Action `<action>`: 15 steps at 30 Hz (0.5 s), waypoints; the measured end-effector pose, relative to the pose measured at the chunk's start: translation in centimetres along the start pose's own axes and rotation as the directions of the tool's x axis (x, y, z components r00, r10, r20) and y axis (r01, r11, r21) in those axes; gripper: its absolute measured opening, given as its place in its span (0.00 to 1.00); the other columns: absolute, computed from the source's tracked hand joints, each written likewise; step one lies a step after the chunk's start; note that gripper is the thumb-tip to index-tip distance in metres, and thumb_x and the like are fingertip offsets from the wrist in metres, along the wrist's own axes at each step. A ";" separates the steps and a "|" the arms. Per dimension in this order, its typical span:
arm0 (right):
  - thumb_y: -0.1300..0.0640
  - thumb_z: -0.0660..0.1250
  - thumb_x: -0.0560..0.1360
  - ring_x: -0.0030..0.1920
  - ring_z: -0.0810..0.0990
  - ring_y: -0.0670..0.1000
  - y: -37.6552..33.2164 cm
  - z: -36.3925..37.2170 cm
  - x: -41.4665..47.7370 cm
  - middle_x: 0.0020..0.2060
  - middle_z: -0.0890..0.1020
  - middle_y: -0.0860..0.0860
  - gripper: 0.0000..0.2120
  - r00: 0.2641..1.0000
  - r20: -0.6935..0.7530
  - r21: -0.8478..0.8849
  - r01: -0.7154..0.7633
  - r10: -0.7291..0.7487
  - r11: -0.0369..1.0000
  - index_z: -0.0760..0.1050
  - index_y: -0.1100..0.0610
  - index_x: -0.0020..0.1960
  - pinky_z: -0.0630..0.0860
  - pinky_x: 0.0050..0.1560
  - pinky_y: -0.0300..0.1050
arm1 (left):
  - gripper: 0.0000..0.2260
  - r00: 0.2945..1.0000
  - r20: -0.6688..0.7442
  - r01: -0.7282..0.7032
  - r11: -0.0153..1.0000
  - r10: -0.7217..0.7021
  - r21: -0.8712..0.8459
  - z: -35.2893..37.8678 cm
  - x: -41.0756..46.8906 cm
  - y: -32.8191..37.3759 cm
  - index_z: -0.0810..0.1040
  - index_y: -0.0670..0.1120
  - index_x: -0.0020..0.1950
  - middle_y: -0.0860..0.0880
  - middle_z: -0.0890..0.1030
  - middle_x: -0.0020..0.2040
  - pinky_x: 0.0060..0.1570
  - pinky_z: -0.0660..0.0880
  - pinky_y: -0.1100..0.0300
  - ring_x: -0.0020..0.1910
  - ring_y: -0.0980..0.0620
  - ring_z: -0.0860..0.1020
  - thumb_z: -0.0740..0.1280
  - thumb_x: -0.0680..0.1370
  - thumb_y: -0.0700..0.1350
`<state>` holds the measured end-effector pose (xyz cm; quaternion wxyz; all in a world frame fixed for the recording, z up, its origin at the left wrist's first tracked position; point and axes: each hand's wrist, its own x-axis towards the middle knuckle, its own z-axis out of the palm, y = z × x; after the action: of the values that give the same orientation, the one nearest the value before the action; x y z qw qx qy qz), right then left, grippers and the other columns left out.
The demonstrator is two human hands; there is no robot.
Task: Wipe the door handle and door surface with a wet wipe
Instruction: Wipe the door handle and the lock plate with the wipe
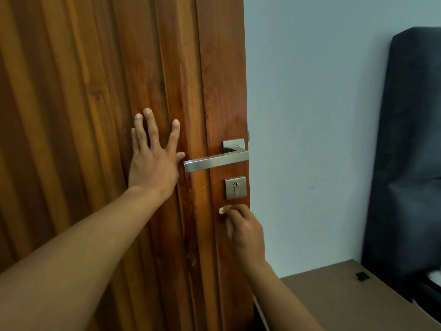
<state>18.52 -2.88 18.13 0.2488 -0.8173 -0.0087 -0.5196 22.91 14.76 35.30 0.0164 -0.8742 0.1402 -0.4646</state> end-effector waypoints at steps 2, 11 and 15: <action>0.61 0.68 0.77 0.46 0.81 0.49 1.2 -0.7 -0.2 0.49 0.81 0.49 0.07 0.987 -0.070 0.064 -0.141 0.145 0.988 0.83 0.56 0.53 0.76 0.48 0.35 | 0.31 1.000 -0.007 0.000 1.000 0.000 -0.008 0.1 0.0 -0.1 0.34 0.50 0.79 0.35 0.29 0.75 0.76 0.42 0.40 0.76 0.34 0.32 0.49 0.83 0.56; 0.57 0.70 0.75 0.50 0.81 0.51 0.1 0.7 -3.9 0.52 0.82 0.50 0.11 0.994 0.103 -0.045 0.042 -0.037 0.998 0.80 0.56 0.57 0.79 0.53 0.44 | 0.31 1.000 -0.019 0.006 1.000 -0.007 -0.007 0.3 -0.2 0.2 0.35 0.50 0.79 0.35 0.30 0.76 0.76 0.42 0.40 0.76 0.34 0.33 0.50 0.83 0.56; 0.56 0.70 0.75 0.50 0.81 0.49 1.2 0.6 -3.6 0.53 0.81 0.49 0.10 0.994 0.107 -0.034 0.012 -0.008 0.999 0.81 0.54 0.57 0.78 0.55 0.41 | 0.31 1.000 -0.024 -0.005 1.000 0.005 0.001 0.2 -0.1 -0.1 0.35 0.50 0.79 0.34 0.30 0.76 0.76 0.42 0.40 0.76 0.34 0.33 0.49 0.83 0.56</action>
<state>17.69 -2.84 14.40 0.2312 -0.8481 -0.0171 -0.4765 23.08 14.83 35.14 0.0164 -0.8682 0.1424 -0.4751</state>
